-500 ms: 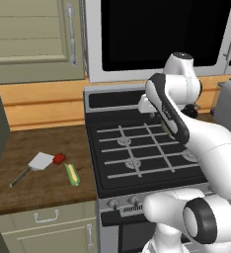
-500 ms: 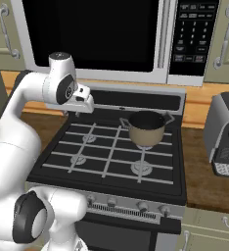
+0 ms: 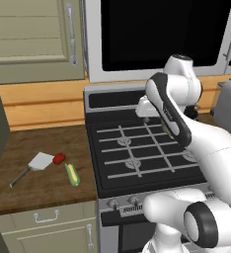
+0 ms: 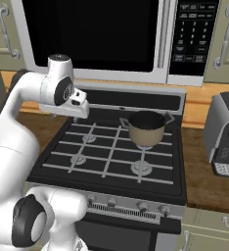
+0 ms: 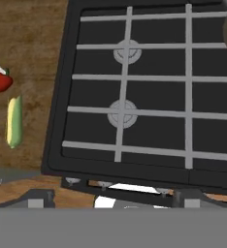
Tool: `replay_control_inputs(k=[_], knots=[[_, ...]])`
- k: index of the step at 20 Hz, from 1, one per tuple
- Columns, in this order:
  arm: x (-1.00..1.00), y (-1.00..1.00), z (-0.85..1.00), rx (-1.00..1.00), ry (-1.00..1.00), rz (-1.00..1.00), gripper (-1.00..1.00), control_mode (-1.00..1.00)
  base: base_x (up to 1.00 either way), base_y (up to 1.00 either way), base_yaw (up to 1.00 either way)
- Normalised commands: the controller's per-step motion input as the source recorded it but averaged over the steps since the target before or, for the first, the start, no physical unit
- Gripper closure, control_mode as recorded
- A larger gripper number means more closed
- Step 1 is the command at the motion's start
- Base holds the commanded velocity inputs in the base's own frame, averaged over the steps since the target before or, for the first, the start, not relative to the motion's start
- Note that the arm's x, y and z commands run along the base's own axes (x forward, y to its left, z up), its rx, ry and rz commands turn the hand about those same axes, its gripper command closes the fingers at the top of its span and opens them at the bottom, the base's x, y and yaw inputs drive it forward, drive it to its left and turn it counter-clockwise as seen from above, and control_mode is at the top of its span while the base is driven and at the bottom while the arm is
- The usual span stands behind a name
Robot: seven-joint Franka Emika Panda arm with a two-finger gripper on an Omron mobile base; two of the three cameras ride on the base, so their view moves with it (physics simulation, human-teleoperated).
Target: Put the corn and bell pepper in the pot. Retrieve the spatula and lightly stir the vegetables in the pot.
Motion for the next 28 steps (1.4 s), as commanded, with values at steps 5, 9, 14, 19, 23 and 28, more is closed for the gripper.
replay_control_inputs(k=[5, 9, 14, 19, 23, 28], knots=[[-0.54, 1.00, -0.76, -0.07, -0.02, 0.00, -1.00, -1.00, 0.00, 0.00, 0.00], [-0.09, 1.00, -0.79, 0.00, 0.06, -0.06, -1.00, -1.00, 0.00, 0.00, 0.00], [0.26, 1.00, -0.59, 0.00, 0.07, -0.11, -1.00, -1.00, 0.00, 0.00, 0.00], [0.70, 1.00, -0.36, -0.03, 0.17, -0.08, -1.00, -1.00, 0.00, 0.00, 0.00], [0.53, 0.93, -0.46, -0.02, 0.32, -0.07, -1.00, -1.00, 0.00, 0.00, 0.00], [0.13, 0.91, -0.47, 0.00, 0.36, 0.00, -1.00, -1.00, 0.00, 0.00, 0.00]])
